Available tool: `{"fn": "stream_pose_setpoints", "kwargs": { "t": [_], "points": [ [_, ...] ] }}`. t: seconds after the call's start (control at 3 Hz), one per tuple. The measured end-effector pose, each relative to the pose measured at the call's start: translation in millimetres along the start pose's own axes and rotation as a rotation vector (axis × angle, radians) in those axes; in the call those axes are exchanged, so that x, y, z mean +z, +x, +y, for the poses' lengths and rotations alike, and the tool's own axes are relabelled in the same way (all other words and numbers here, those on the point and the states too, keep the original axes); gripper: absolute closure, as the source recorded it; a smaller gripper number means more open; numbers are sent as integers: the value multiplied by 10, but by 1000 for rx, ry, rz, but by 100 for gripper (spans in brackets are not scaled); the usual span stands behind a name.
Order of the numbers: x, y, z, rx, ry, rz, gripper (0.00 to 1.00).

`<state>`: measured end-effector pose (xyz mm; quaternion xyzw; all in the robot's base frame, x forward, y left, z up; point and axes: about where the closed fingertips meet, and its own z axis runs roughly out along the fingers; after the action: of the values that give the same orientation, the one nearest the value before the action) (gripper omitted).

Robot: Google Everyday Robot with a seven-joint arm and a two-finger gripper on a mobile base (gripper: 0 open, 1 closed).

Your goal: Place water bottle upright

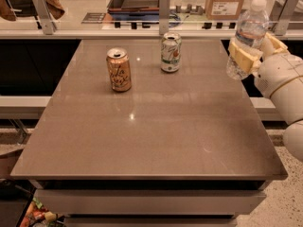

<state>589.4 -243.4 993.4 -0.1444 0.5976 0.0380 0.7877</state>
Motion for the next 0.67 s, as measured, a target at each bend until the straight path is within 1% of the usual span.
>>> {"fn": "stream_pose_setpoints", "kwargs": {
  "t": [0.33, 0.67],
  "points": [
    [-52, 2, 79, -154, -35, 17, 100],
    [-76, 22, 201, -199, -83, 33, 100]
  ]
}}
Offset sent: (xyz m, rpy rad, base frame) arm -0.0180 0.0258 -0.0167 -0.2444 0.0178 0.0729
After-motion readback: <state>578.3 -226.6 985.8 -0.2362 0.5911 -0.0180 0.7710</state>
